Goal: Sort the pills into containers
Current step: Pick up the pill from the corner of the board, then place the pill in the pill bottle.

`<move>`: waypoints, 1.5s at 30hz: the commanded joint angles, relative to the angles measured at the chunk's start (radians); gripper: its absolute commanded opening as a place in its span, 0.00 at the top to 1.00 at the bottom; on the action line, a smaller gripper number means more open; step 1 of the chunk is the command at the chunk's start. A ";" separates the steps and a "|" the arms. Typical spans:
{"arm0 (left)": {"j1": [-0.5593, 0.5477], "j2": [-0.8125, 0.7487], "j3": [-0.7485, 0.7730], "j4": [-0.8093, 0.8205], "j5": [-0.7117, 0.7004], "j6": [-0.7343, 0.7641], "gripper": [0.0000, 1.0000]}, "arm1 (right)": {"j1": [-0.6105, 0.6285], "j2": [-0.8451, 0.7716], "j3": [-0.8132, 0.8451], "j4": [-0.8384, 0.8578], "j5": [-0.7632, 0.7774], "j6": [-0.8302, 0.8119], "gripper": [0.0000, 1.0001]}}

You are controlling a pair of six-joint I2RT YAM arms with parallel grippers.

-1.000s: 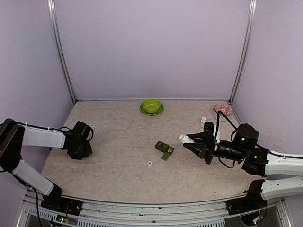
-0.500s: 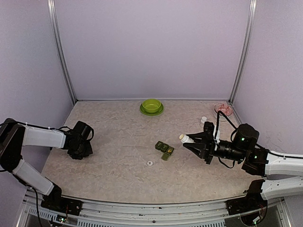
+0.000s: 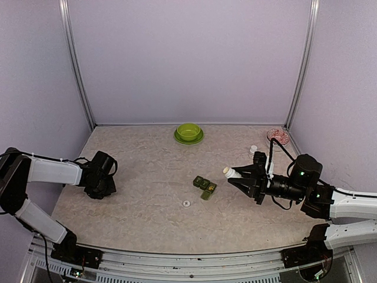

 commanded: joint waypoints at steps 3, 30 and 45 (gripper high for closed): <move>-0.040 -0.057 0.044 -0.057 0.043 0.026 0.99 | 0.013 -0.004 0.020 -0.004 0.010 -0.004 0.82; -0.568 0.209 0.694 -0.081 0.057 -0.001 0.98 | 0.012 0.000 -0.039 0.066 0.035 0.017 0.82; -0.711 0.262 0.923 -0.009 0.171 0.006 0.95 | 0.021 0.229 -0.053 0.370 0.085 0.061 0.82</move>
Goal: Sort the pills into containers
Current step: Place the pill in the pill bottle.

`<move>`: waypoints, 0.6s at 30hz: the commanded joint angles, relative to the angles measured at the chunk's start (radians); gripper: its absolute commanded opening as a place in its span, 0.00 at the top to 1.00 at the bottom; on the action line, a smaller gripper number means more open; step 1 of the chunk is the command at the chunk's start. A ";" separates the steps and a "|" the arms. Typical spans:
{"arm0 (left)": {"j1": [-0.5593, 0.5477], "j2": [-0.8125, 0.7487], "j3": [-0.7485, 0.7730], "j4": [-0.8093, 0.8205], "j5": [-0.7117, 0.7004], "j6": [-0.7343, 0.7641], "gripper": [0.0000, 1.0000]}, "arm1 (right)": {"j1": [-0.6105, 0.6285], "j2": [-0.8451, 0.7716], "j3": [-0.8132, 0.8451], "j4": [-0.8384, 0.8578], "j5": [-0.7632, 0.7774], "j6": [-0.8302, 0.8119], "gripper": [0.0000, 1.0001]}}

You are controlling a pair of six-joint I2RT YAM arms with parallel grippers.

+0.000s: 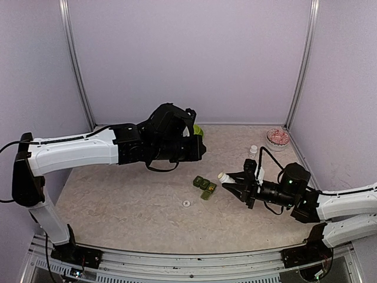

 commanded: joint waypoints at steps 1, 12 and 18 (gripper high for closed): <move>-0.023 0.014 0.030 0.045 0.055 -0.004 0.95 | 0.014 0.072 0.042 0.139 0.032 0.032 0.82; -0.052 -0.007 0.013 0.082 0.090 -0.018 0.95 | 0.016 0.194 0.062 0.338 0.102 0.001 0.82; -0.053 -0.013 0.006 0.096 0.108 -0.025 0.95 | 0.017 0.253 0.065 0.435 0.128 -0.028 0.82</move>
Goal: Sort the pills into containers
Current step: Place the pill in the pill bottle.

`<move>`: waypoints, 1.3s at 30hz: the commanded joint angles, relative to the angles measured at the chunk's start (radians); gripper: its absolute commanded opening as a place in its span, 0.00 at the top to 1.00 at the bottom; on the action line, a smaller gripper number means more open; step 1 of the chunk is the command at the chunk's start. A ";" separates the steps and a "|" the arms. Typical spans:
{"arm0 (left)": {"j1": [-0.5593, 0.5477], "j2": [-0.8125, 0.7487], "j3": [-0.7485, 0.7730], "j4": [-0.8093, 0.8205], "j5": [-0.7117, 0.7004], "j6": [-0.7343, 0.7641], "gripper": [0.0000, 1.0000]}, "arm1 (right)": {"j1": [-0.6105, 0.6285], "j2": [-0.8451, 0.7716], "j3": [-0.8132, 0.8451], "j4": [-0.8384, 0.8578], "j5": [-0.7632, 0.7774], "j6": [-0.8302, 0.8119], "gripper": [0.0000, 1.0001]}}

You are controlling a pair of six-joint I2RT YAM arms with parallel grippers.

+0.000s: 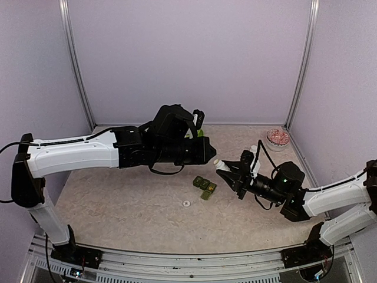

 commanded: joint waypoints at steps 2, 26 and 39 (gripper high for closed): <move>-0.011 -0.016 -0.001 0.037 0.028 -0.011 0.95 | 0.010 0.056 0.033 0.129 0.039 -0.028 0.82; -0.015 -0.030 -0.034 0.066 0.055 -0.013 0.92 | 0.010 0.115 0.049 0.210 0.062 -0.056 0.83; -0.015 -0.072 -0.056 0.080 0.027 -0.008 0.82 | 0.009 0.097 0.044 0.217 0.061 -0.060 0.83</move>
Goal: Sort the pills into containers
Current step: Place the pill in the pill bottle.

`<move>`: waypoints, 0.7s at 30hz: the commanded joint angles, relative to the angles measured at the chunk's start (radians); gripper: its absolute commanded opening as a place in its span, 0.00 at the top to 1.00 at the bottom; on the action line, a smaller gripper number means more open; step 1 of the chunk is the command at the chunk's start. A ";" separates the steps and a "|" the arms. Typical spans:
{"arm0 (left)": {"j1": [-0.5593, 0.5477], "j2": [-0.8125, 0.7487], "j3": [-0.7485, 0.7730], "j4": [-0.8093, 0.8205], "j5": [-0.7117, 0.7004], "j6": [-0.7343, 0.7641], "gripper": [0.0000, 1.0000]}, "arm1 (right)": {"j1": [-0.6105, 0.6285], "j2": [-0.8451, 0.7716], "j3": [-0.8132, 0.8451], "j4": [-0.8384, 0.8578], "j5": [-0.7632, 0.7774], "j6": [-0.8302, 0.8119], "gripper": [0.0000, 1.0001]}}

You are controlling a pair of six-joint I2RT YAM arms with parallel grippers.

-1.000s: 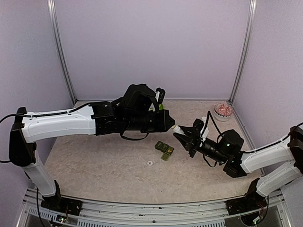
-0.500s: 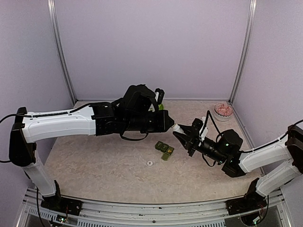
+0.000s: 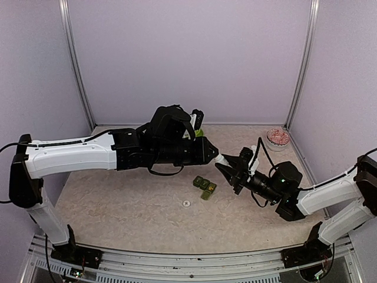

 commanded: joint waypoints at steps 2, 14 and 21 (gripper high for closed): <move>-0.009 -0.074 -0.024 0.009 -0.035 0.016 0.75 | 0.010 -0.033 0.013 0.033 0.001 -0.003 0.83; 0.067 -0.155 -0.200 -0.023 -0.090 0.049 0.37 | 0.009 -0.260 -0.014 -0.212 0.004 0.003 0.83; 0.083 -0.106 -0.329 -0.061 -0.113 0.132 0.10 | 0.009 -0.441 -0.015 -0.449 0.032 0.012 0.83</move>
